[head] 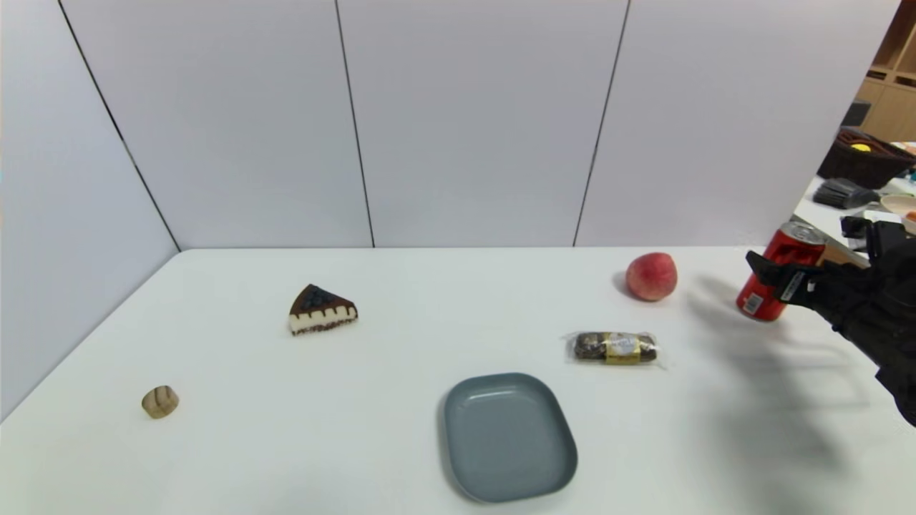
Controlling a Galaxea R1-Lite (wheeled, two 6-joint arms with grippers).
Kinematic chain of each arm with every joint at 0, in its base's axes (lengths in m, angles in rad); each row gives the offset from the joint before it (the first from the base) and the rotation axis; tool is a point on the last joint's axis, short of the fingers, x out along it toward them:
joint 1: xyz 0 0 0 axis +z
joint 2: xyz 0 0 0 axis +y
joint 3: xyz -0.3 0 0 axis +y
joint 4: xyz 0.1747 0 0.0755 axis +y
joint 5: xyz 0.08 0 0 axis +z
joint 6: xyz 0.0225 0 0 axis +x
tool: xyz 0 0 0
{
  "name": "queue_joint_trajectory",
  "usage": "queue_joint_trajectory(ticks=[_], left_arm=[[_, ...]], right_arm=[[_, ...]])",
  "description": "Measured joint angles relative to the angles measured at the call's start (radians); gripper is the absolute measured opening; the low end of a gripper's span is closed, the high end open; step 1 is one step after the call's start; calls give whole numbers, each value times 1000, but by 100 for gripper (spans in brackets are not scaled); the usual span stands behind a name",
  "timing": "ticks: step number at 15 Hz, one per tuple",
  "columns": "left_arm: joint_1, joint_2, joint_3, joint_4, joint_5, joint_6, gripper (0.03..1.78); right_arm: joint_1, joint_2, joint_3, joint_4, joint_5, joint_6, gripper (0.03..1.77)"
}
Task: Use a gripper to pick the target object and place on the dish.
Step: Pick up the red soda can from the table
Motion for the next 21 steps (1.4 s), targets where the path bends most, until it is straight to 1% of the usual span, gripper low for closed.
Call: queue_joint_trajectory(ticks=[3, 12, 13, 15, 17, 18, 21], left_arm=[[0, 0, 0, 0, 0, 0, 169], [0, 0, 0, 0, 0, 0, 169], [0, 0, 0, 0, 0, 0, 169], [0, 0, 0, 0, 0, 0, 169], [0, 0, 0, 0, 0, 0, 169], [0, 0, 0, 0, 0, 0, 169], [0, 0, 0, 0, 0, 0, 169]], right_arm=[[12, 49, -52, 0, 0, 0, 171], [23, 101, -127, -4, -8, 3, 171], [23, 104, -129, -4, -8, 3, 168], [22, 107, -127, -3, -8, 2, 131], [22, 108, -124, -3, -8, 1, 104], [22, 108, -123, -3, -9, 2, 98], [20, 108, -123, -4, -9, 1, 96]])
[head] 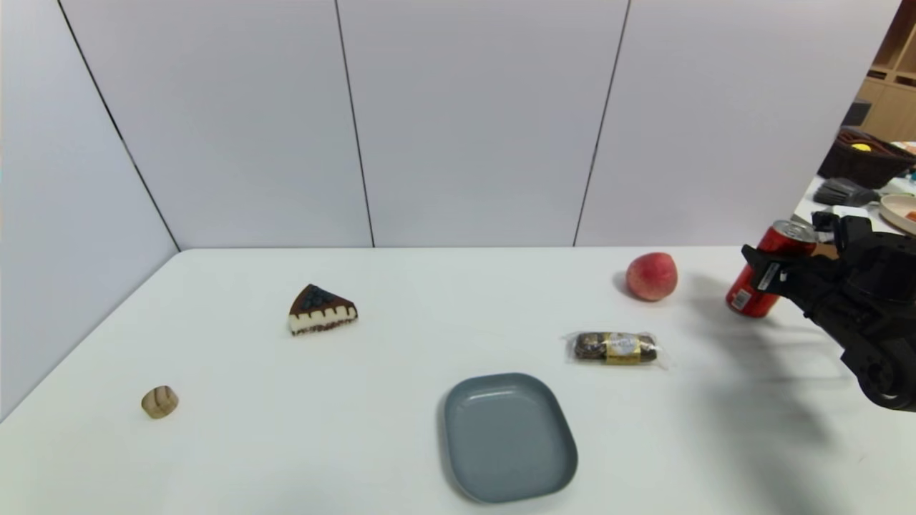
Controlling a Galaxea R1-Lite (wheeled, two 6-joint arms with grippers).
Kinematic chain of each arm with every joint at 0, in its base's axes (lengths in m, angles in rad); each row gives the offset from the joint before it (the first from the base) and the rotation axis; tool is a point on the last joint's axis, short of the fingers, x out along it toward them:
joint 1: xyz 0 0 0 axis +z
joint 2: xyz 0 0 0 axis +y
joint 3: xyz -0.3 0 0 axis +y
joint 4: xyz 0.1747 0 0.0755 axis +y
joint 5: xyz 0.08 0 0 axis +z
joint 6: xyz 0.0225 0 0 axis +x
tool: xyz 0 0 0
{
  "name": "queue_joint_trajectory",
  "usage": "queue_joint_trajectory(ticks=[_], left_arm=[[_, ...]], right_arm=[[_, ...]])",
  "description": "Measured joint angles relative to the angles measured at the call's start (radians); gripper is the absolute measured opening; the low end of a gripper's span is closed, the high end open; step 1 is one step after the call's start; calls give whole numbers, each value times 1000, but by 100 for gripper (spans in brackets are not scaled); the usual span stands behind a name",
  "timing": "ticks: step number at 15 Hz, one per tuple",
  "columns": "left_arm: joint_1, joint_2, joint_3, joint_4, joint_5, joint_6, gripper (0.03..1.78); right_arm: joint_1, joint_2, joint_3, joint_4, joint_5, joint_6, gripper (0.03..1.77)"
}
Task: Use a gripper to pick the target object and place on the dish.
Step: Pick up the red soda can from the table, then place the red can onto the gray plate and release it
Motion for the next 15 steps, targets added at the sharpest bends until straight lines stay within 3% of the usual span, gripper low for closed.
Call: queue_joint_trajectory(ticks=[8, 15], left_arm=[[0, 0, 0, 0, 0, 0, 169], [0, 0, 0, 0, 0, -1, 169]], right_arm=[[10, -60, 30, 5, 8, 0, 96], [114, -236, 128, 43, 13, 2, 96]])
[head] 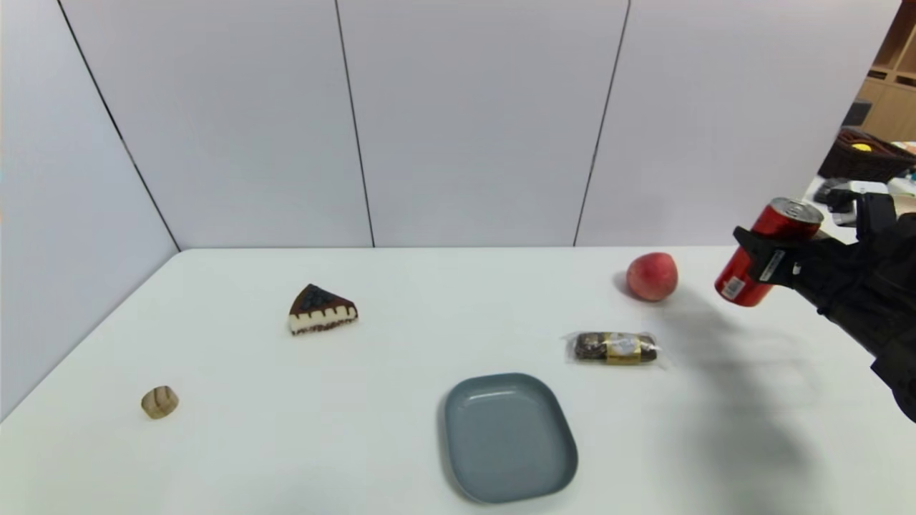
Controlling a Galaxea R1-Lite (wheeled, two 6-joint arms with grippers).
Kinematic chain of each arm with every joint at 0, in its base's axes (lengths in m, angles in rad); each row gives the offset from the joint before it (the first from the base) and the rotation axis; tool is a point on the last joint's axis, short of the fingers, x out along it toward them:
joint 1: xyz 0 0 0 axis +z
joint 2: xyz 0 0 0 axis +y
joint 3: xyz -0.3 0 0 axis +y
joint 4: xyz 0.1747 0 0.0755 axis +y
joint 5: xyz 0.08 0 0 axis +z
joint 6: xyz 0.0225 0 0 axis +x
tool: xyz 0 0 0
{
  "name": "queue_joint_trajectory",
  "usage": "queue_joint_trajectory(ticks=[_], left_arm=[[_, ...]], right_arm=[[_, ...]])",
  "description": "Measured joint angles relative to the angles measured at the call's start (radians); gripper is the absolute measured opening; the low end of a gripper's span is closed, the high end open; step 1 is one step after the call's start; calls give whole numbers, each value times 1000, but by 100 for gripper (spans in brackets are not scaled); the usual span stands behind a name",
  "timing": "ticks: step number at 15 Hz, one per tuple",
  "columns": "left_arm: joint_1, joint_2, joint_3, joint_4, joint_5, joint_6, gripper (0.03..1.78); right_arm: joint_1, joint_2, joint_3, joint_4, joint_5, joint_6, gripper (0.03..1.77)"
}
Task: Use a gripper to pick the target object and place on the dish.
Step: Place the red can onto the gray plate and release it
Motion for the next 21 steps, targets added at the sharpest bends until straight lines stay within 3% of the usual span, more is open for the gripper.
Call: queue_joint_trajectory(ticks=[4, 11, 14, 21], left_arm=[[0, 0, 0, 0, 0, 0, 169], [0, 0, 0, 0, 0, 1, 169], [0, 0, 0, 0, 0, 0, 169], [0, 0, 0, 0, 0, 1, 169]], right_arm=[[119, -141, 67, 36, 15, -1, 96], [375, -341, 211, 52, 153, -12, 95], [453, -392, 227, 148, 239, -44, 95], [578, -349, 155, 235, 280, -94, 95]])
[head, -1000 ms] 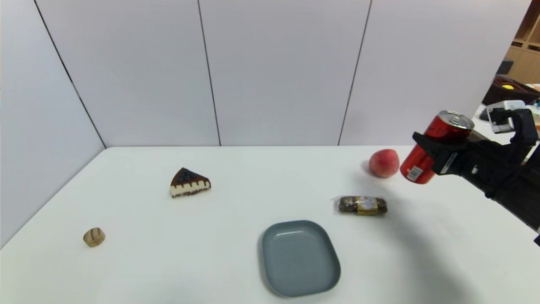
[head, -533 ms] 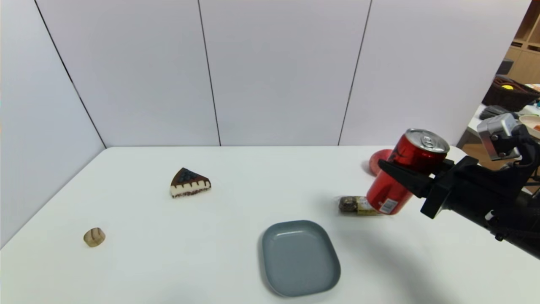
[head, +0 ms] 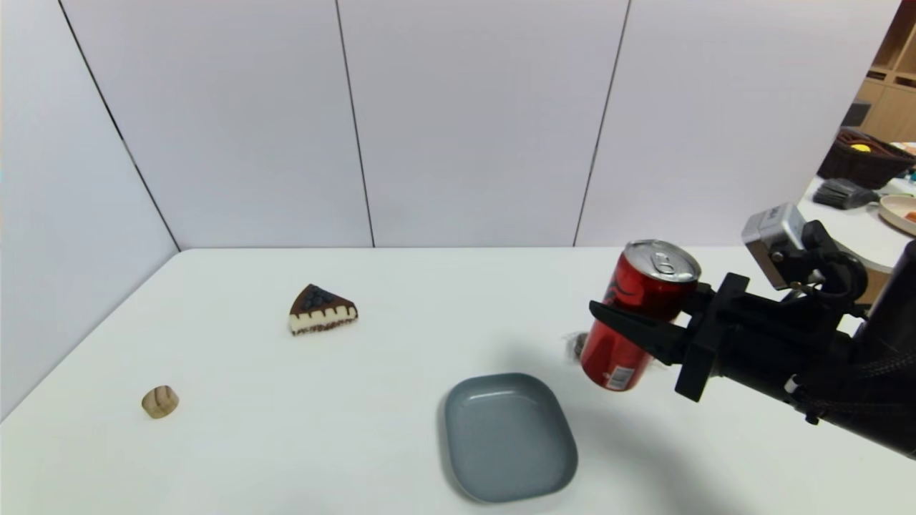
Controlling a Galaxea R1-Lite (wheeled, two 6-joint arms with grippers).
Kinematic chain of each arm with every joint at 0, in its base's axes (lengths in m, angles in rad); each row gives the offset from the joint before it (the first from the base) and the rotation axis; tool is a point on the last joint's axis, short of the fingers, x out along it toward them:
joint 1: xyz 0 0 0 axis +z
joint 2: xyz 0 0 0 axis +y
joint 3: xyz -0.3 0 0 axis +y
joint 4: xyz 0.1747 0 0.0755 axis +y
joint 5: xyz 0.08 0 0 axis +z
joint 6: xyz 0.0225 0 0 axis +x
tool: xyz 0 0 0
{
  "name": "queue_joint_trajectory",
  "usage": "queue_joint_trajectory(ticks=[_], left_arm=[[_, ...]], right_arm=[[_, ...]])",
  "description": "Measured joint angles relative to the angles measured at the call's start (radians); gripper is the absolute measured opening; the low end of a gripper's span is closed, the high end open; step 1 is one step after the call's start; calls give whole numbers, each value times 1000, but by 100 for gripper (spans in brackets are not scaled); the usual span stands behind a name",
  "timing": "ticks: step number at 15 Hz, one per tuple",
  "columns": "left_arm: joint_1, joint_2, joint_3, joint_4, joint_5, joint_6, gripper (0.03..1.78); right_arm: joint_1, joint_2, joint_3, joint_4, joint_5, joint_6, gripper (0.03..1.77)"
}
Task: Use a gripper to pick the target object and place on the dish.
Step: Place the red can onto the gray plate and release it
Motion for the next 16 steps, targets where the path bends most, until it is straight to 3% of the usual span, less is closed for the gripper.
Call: queue_joint_trajectory(ticks=[10, 16], left_arm=[[0, 0, 0, 0, 0, 0, 169], [0, 0, 0, 0, 0, 0, 169]], right_arm=[[187, 185, -90, -1, -2, 4, 95], [236, 278, -109, -36, -3, -3, 95]])
